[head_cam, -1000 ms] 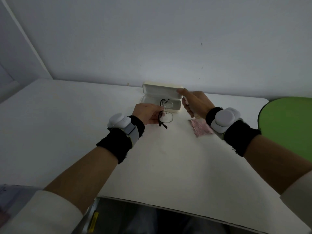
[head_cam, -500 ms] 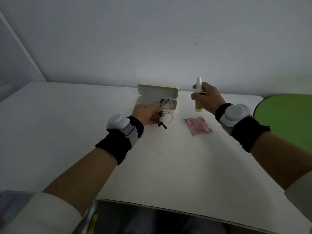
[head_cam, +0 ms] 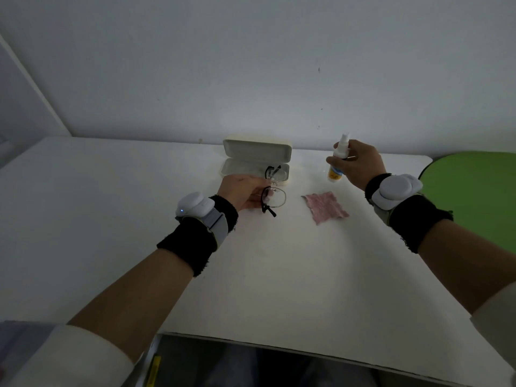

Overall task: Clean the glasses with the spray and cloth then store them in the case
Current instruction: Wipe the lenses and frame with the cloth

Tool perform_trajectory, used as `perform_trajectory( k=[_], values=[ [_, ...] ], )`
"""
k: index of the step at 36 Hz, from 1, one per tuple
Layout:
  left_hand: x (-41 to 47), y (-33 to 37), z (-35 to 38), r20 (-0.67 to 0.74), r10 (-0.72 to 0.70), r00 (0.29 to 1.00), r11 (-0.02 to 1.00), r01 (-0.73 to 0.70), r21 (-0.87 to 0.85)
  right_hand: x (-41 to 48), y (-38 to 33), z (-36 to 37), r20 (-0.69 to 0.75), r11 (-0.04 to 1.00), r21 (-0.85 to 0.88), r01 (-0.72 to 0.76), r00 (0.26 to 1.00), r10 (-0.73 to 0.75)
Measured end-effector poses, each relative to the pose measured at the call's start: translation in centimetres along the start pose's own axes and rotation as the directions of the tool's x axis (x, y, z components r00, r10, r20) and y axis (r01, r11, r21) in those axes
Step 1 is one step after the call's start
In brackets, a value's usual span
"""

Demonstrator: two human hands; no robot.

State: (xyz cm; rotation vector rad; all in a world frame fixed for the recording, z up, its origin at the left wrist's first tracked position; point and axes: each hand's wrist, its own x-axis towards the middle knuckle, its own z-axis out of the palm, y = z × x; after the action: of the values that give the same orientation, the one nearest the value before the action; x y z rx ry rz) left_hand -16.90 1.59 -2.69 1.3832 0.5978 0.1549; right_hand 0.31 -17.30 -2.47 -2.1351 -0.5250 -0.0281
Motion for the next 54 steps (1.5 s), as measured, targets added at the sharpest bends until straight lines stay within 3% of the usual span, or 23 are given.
perform_trajectory(
  k=[24, 31, 36, 45, 54],
  values=[
    [-0.1, -0.6, 0.3, -0.005, -0.010, 1.000, 1.000, 0.010, 0.002, -1.0, 0.9, -0.1, 0.037, 0.992, -0.101, -0.079, 0.996, 0.083],
    [-0.7, -0.5, 0.5, 0.006, 0.001, 1.000, 1.000, -0.001, -0.010, -1.7, 1.4, -0.7, 0.058, 0.977, -0.119, -0.175, 0.981, 0.183],
    [-1.0, -0.4, 0.7, 0.011, 0.015, 1.000, 1.000, -0.015, -0.013, -2.6, 1.9, -0.9, 0.105, 0.950, -0.186, -0.250, 0.957, 0.272],
    [-2.0, -0.3, 1.8, 0.039, 0.027, 0.999, 1.000, -0.027, -0.003, -4.1, 1.9, -0.5, 0.257, 0.921, -0.347, -0.178, 0.926, 0.276],
    [-2.3, -0.6, 2.0, 0.036, 0.021, 0.999, 1.000, -0.022, 0.007, -4.9, 0.9, -0.2, 0.324, 0.911, -0.365, -0.193, 0.891, 0.319]
  ],
)
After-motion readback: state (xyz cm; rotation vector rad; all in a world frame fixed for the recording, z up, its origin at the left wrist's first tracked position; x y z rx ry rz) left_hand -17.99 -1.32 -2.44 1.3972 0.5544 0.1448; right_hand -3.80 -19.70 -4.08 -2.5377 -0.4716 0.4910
